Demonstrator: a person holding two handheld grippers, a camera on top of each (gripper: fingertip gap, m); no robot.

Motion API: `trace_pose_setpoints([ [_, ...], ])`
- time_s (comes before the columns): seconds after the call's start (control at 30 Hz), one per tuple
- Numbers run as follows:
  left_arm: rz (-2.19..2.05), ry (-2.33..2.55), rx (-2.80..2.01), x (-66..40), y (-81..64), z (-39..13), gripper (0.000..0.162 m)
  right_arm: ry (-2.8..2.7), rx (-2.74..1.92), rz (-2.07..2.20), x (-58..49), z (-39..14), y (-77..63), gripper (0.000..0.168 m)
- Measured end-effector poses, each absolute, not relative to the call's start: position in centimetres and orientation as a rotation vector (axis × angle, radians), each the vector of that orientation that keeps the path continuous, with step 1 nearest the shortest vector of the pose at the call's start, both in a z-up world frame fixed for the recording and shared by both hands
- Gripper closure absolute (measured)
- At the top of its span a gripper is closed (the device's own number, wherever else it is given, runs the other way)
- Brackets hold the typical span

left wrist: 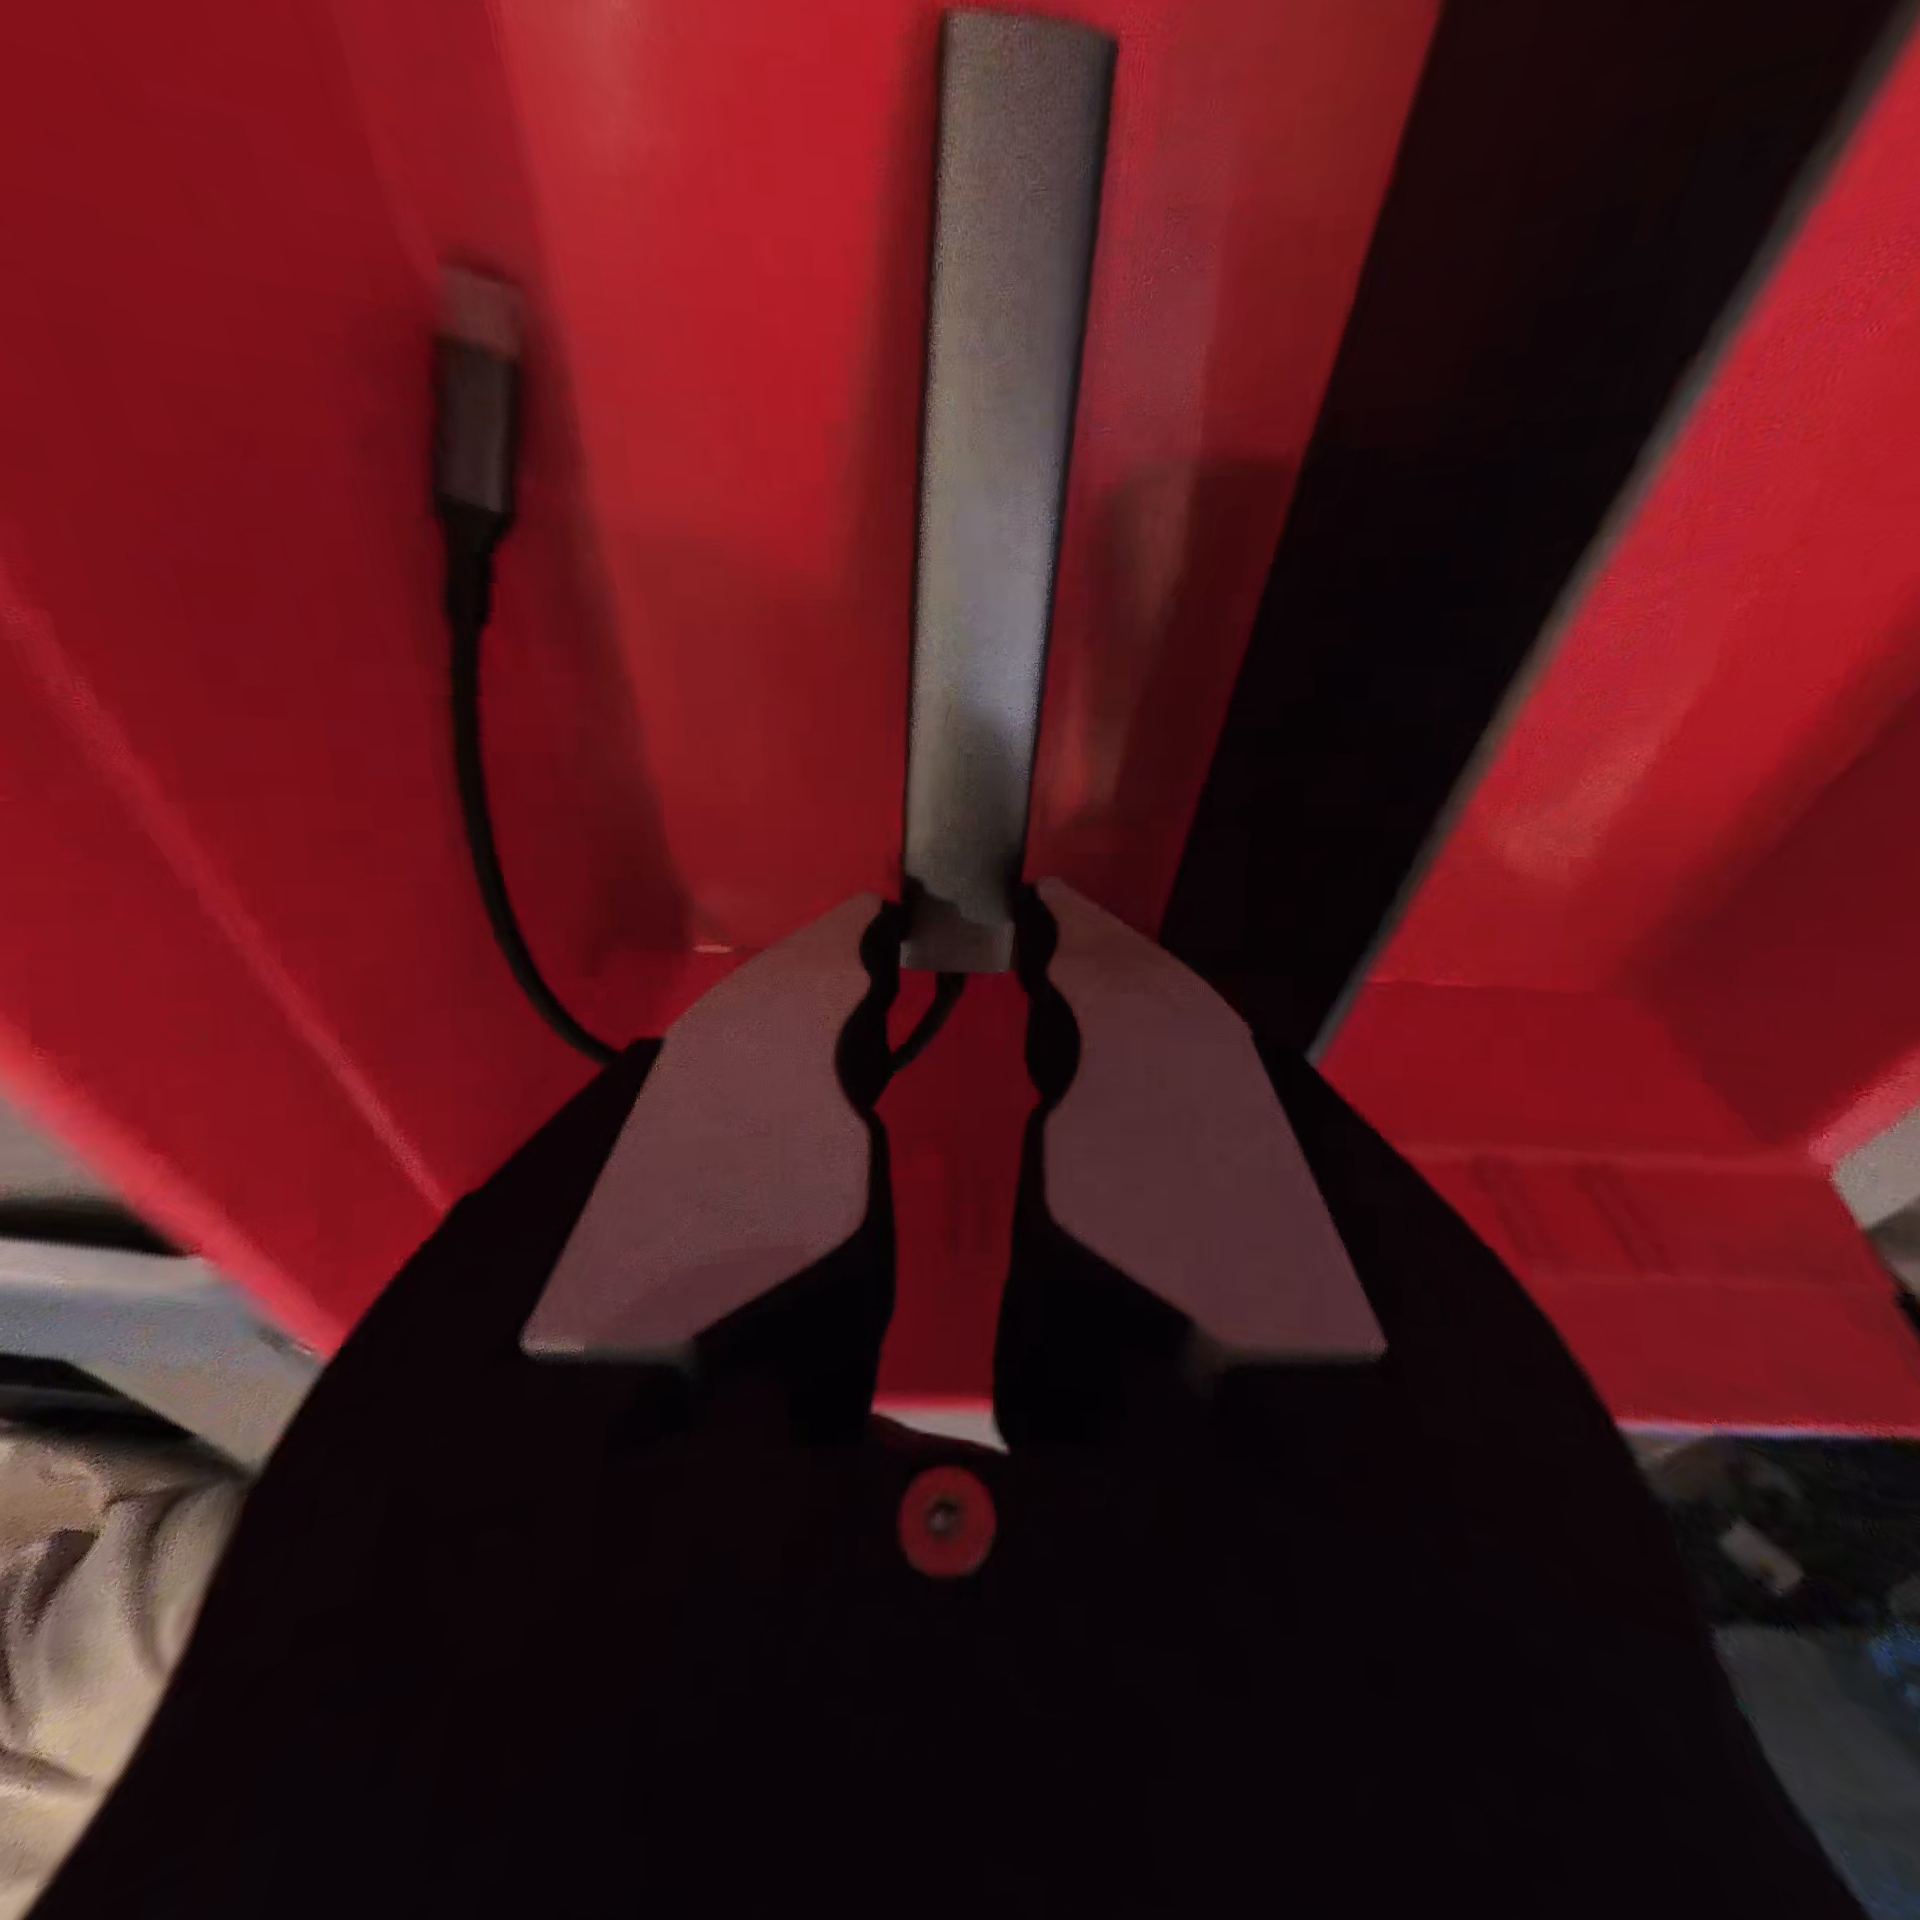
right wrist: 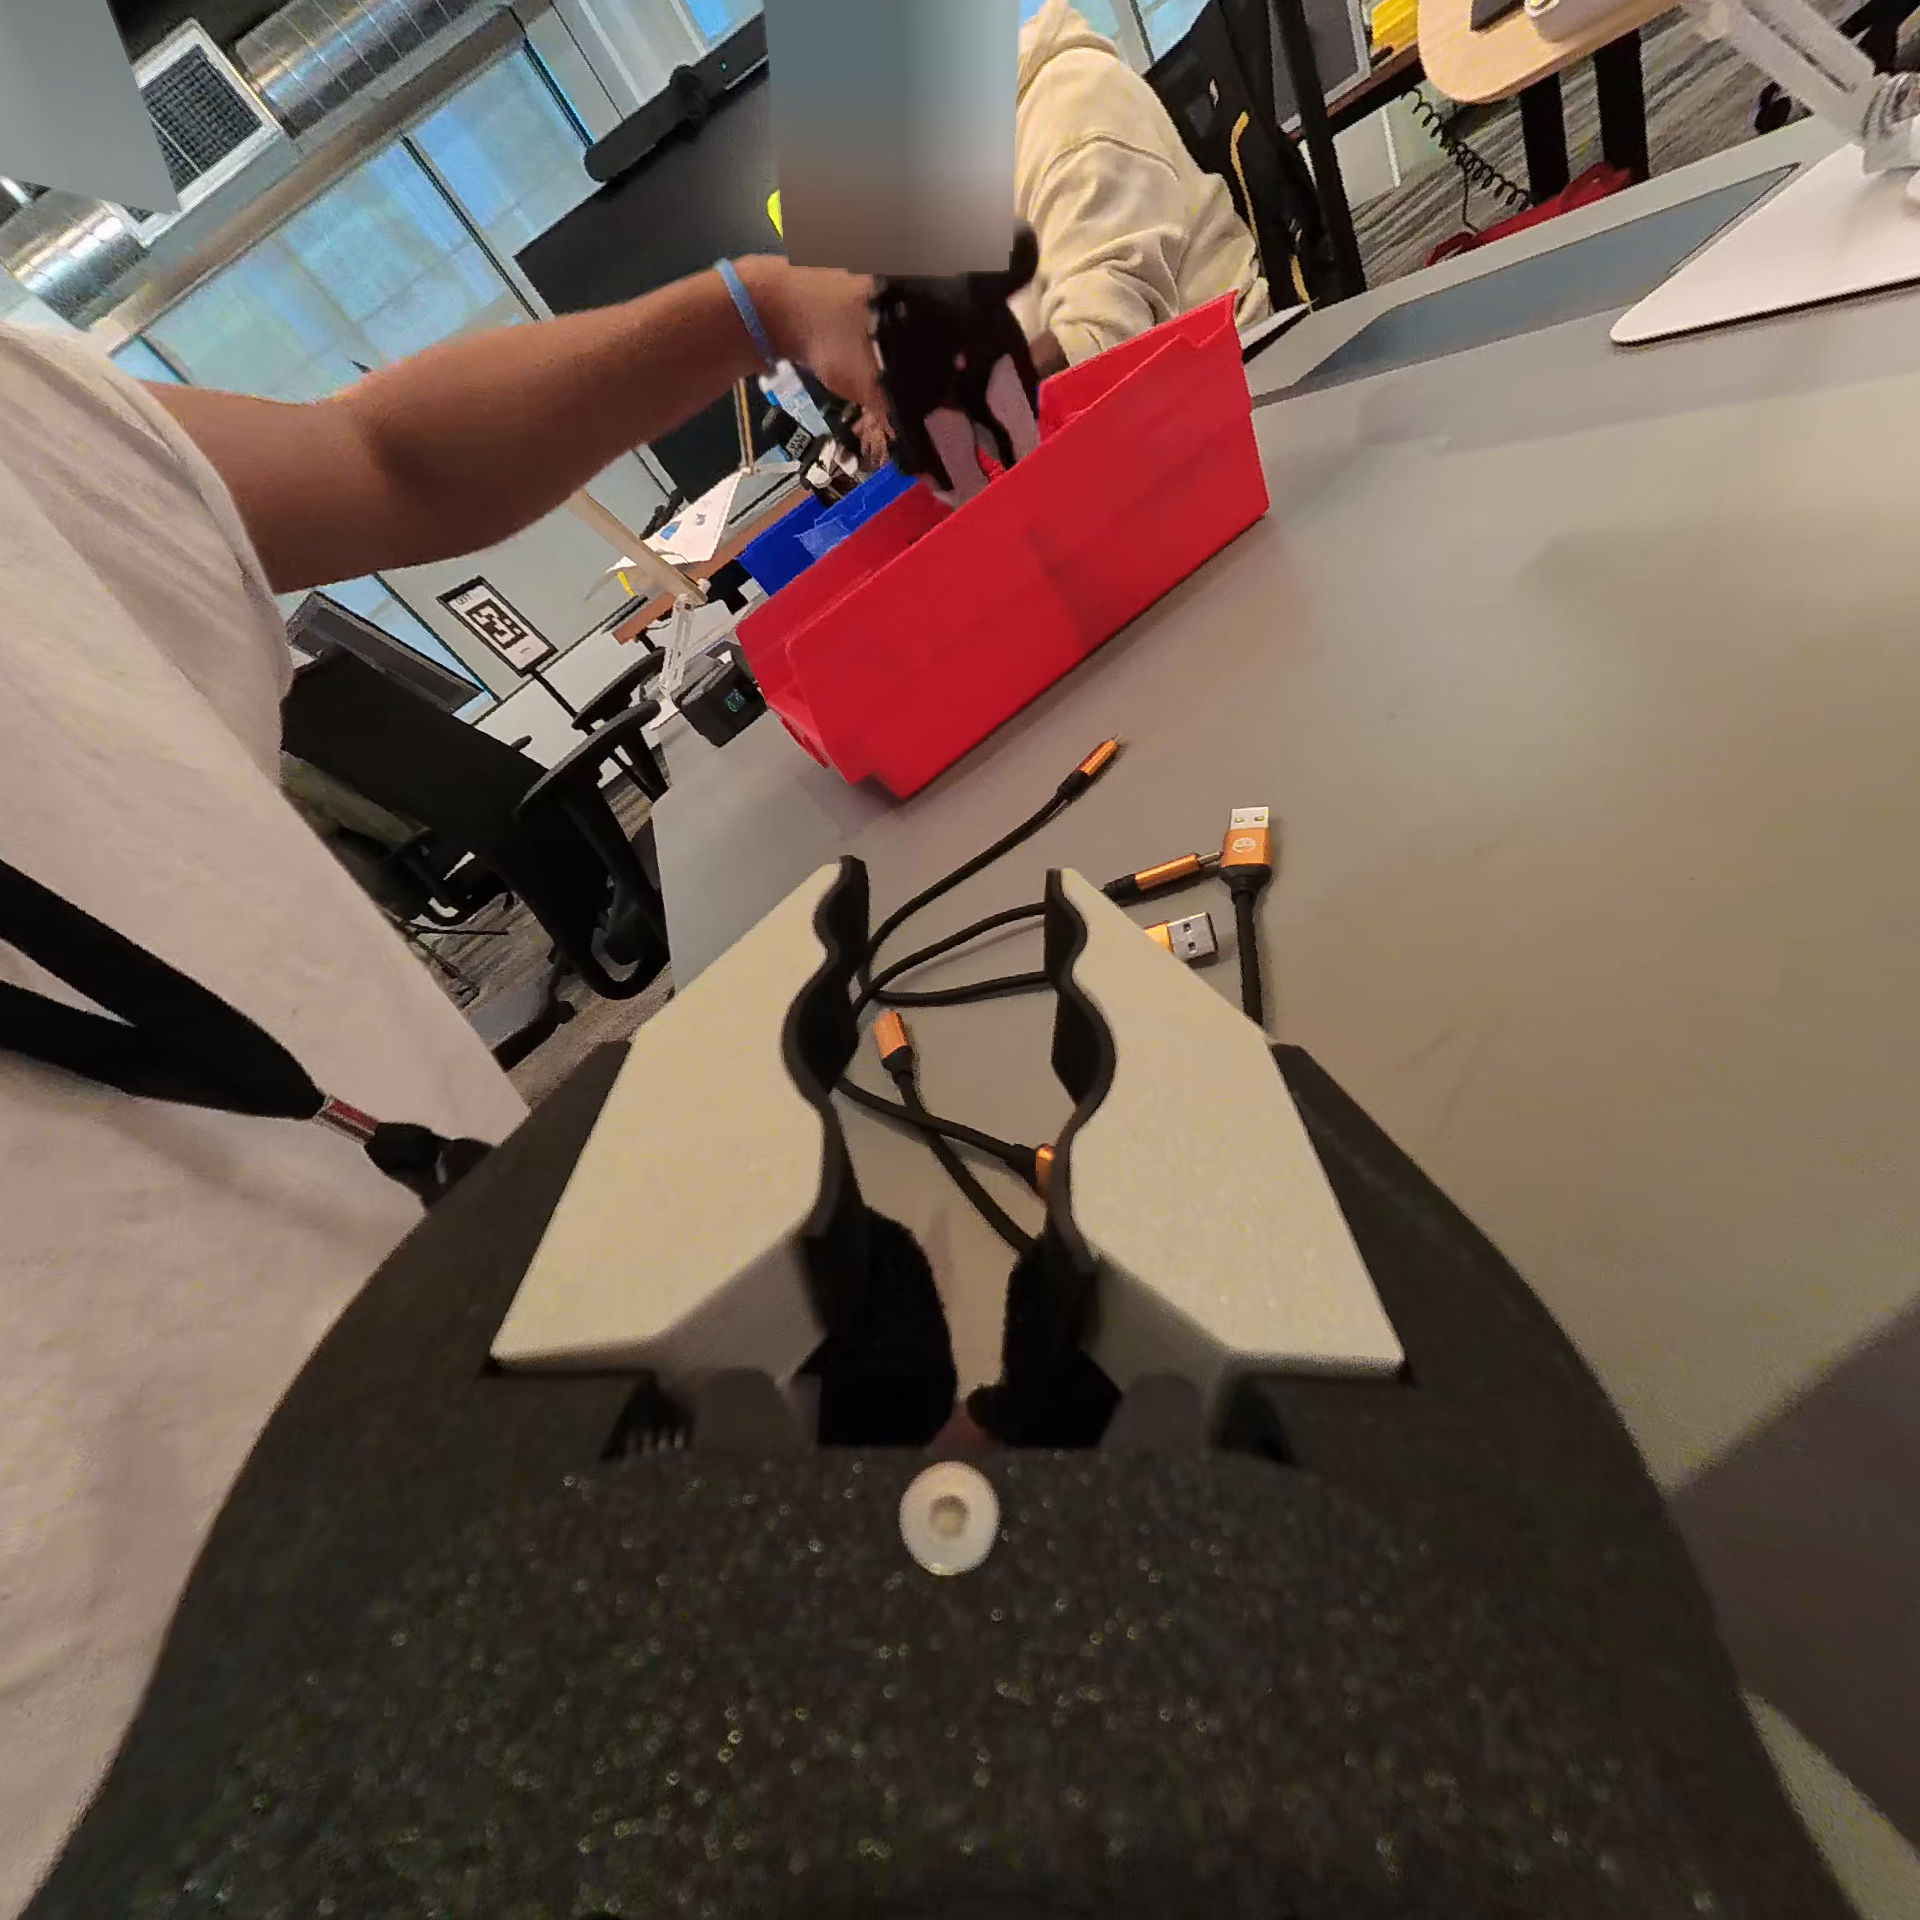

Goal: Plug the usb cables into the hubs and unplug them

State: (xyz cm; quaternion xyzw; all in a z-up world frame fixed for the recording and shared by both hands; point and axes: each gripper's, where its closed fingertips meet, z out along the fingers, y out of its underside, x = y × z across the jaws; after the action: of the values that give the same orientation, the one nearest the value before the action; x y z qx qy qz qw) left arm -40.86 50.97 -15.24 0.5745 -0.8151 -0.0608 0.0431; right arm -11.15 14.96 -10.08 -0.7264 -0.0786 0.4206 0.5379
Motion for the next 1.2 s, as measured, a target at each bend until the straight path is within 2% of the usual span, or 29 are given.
trace_pose_setpoints([
  [0.17, 0.011, -2.431, 1.864, -39.9, 49.4, -9.1, 0.141, -0.28, -1.764, 0.917, -12.6, -9.8, 16.9, 0.137],
  [0.3, 0.078, -2.413, 1.856, -38.7, 47.0, -4.2, 0.141, -0.513, -1.822, 0.579, -14.8, -8.9, 21.0, 0.136],
  [0.47, 0.139, -2.505, 1.76, -34.9, 42.0, 1.2, 0.141, -0.618, -1.727, 0.148, -17.0, -4.8, 26.9, 0.127],
  [0.63, 0.121, -2.616, 1.573, -30.2, 35.6, 2.4, 0.141, -0.645, -1.609, 0.028, -20.2, -0.1, 28.6, 0.118],
  [0.73, 0.184, -2.684, 1.462, -27.5, 30.9, 1.7, 0.141, -0.712, -1.613, -0.007, -21.2, -0.3, 27.8, 0.117],
  [0.77, 0.213, -2.7, 1.43, -26.7, 29.3, 1.5, 0.141, -0.768, -1.623, -0.071, -21.3, -1.1, 27.4, 0.118],
  [0.87, 0.277, -2.728, 1.387, -25.0, 25.7, 0.6, 0.142, -0.885, -1.574, -0.268, -21.1, -2.6, 25.7, 0.153],
  [1.0, 0.285, -2.776, 1.495, -23.4, 24.1, -1.3, 0.141, -0.854, -1.577, -0.364, -18.9, -3.8, 24.3, 0.156],
  [1.1, 0.452, -2.963, 1.761, -20.4, 23.6, -0.2, 0.137, -0.759, -1.631, -0.272, -16.4, -5.5, 24.0, 0.158],
  [1.2, 1.07, -2.896, 2.264, -18.6, 22.0, 2.4, 0.133, -0.676, -1.677, -0.088, -14.6, -7.6, 23.6, 0.159],
])
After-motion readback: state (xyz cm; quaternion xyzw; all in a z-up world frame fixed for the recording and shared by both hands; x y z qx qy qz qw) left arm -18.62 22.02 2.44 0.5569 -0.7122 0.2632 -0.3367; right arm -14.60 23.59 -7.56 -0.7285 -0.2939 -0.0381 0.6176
